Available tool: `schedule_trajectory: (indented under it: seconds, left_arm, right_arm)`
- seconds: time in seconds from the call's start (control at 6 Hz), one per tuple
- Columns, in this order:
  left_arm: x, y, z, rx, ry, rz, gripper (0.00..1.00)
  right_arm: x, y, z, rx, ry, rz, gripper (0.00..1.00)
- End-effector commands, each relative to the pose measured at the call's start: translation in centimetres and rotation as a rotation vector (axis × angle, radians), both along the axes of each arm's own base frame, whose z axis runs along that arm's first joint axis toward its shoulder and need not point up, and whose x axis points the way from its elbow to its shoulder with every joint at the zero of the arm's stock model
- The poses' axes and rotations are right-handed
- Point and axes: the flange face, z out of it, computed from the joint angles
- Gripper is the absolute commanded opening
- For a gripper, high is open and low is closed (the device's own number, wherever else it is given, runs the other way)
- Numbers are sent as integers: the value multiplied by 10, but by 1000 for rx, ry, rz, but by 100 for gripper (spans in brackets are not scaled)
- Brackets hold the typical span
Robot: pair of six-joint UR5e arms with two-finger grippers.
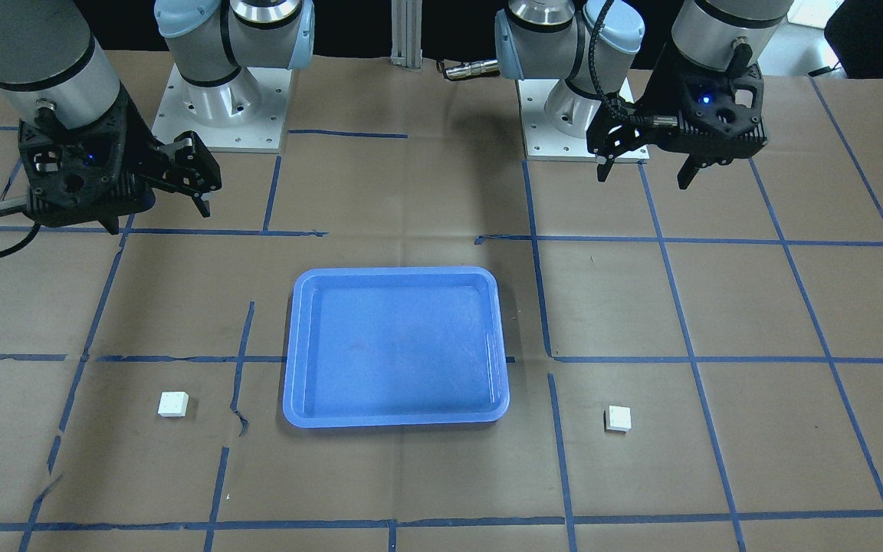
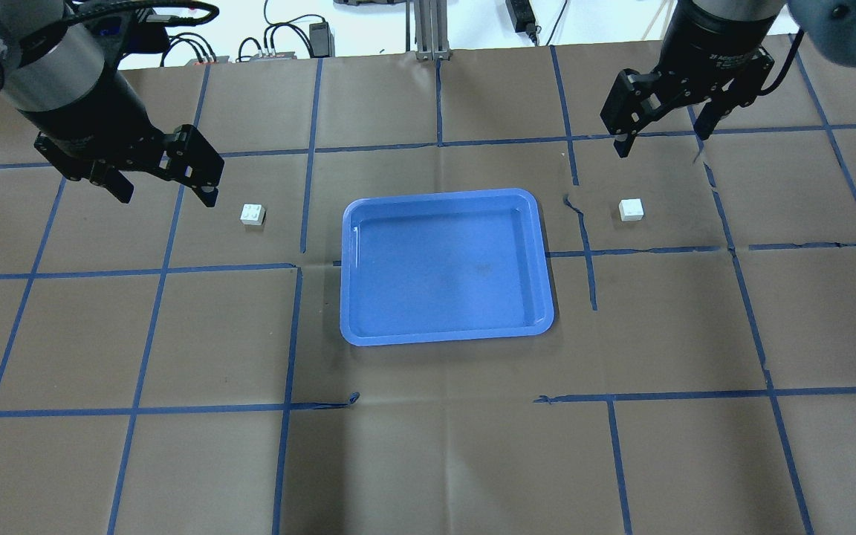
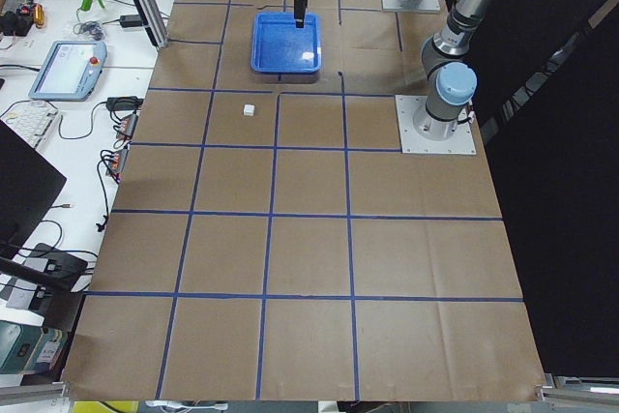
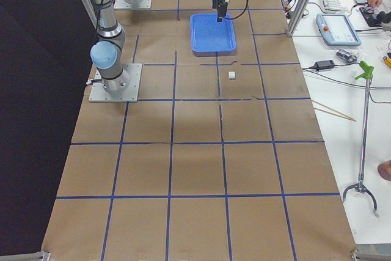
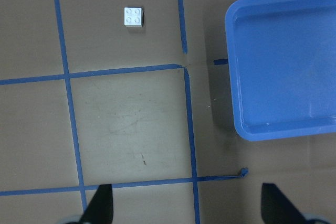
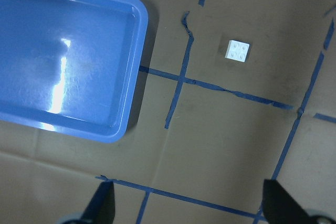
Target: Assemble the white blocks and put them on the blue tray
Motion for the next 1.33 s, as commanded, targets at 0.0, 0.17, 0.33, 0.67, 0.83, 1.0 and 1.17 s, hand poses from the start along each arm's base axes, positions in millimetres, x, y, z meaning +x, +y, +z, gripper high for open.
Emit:
schedule_trajectory:
  seconds: [0.0, 0.17, 0.33, 0.67, 0.83, 1.0, 1.17]
  left_arm:
    - [17, -66, -70, 12, 1, 0, 99]
    - [22, -119, -133, -29, -3, -17, 99]
    - [36, -147, -187, -27, -4, -54, 99]
    - [69, -173, -273, -3, -1, -110, 99]
    - [68, -178, -309, 9, 2, -115, 99]
    - [68, -175, -324, 12, 3, -118, 99]
    - [69, -178, -332, -13, -4, -120, 99]
  right_arm:
    - [-26, -23, -17, 9, -29, 379, 100]
    - [-53, -38, -27, -3, -44, 546, 100]
    - [-79, -53, -36, -25, -44, 747, 100]
    - [-125, -82, -54, -41, -51, 1110, 100]
    - [-138, -105, -68, -50, -83, 1192, 100]
    - [-156, -119, -95, -132, -201, 1246, 100]
    - [-185, -128, -126, -198, -302, 1246, 100]
